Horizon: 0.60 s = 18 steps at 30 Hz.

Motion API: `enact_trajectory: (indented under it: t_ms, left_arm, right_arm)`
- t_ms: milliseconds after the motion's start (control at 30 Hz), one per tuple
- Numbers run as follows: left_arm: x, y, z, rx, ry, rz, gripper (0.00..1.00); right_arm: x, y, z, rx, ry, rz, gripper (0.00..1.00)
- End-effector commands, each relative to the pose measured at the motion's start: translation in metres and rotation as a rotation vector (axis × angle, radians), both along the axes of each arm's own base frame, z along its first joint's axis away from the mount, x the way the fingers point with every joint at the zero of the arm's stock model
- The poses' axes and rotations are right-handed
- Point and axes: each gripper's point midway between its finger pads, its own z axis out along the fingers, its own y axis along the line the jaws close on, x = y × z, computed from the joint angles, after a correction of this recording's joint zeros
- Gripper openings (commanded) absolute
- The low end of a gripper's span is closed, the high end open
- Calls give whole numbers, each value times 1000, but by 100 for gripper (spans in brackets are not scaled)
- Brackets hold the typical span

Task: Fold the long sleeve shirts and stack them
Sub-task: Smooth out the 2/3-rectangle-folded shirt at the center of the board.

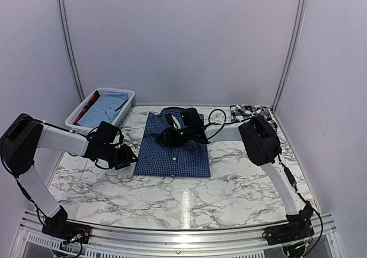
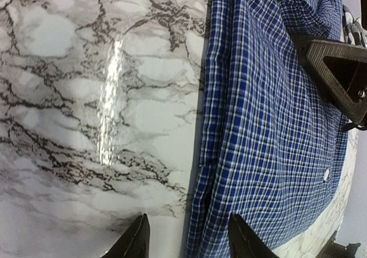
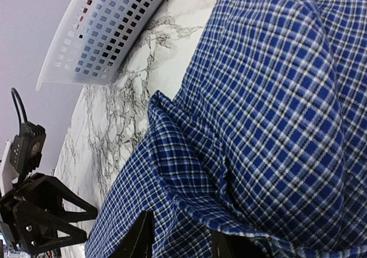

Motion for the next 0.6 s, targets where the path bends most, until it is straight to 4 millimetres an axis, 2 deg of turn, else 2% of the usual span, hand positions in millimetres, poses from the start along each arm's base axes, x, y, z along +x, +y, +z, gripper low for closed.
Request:
enact_trajectory:
  t_ms: [0,100,200,400,533,567]
  left_arm:
    - [-13,-4,4,-22,-12,-32,51]
    - [-21,-7,0,-27,1,-51,53]
    - [-26,-11,-4,-23,13,-68,52]
    - [-37,0,-14,41,59,-52,44]
    - [-49,7,-19,74,96,-69,43]
    - [-51,7,-19,69,102,-73,43]
  right_arm:
    - [-1,5,2,23,28,10,35]
    - [-2,5,17,30,11,19,38]
    - [0,3,40,19,-27,19,41]
    - [-9,-18,85,-58,-105,10,49]
    - [-20,-52,87,-83,-96,-34,49]
    - [-24,-65,78,-84,-75,-44,49]
